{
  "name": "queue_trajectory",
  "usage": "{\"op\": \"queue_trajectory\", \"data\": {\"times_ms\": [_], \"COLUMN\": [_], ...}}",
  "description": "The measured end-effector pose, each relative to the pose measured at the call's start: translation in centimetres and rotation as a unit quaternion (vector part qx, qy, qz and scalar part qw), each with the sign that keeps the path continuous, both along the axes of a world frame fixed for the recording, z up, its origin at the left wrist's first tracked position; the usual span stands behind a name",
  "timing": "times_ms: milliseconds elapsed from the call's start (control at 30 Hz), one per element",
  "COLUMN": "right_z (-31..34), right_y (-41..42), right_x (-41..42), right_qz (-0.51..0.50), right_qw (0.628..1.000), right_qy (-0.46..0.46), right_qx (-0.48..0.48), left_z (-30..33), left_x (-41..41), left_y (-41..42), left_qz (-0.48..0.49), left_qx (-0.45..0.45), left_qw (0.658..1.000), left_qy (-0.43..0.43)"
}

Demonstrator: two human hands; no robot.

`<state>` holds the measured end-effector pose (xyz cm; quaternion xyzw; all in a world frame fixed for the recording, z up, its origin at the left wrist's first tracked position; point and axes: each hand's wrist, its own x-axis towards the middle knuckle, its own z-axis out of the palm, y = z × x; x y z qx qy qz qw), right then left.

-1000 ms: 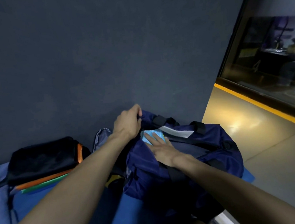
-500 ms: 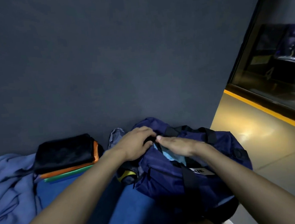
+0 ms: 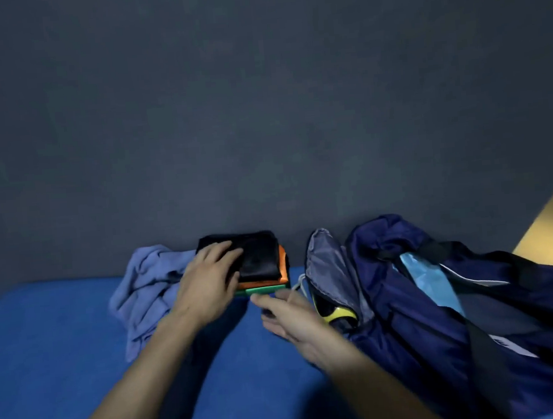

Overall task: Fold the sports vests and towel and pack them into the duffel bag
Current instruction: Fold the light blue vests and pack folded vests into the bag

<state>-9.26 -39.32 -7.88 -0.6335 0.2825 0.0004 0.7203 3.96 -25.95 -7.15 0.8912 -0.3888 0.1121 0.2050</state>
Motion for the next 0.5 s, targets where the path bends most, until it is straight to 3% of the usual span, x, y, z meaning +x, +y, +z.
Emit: {"op": "queue_trajectory", "data": {"times_ms": [100,167,333,500], "right_z": [-0.5,-0.3,-0.3,0.6], "right_y": [2.1,3.0,4.1,4.8], "right_x": [1.7,3.0,6.6,9.0], "right_qz": [-0.196,-0.261,-0.316,-0.342], "right_qw": [0.964,0.933,0.902,0.897], "right_qy": [-0.036,-0.056,-0.060,-0.052], "right_qx": [0.177,0.242,0.288,0.277], "left_z": [-1.1,-1.6,-2.1,-2.8], "left_x": [1.1,1.5,2.2,2.4], "left_y": [0.2,0.0,0.0,0.3], "left_qz": [-0.001,0.000,-0.009,-0.018], "left_qx": [0.038,0.033,-0.004,-0.039], "left_qw": [0.999,0.999,0.999,0.996], "left_qy": [0.019,0.023,0.046,0.084]}}
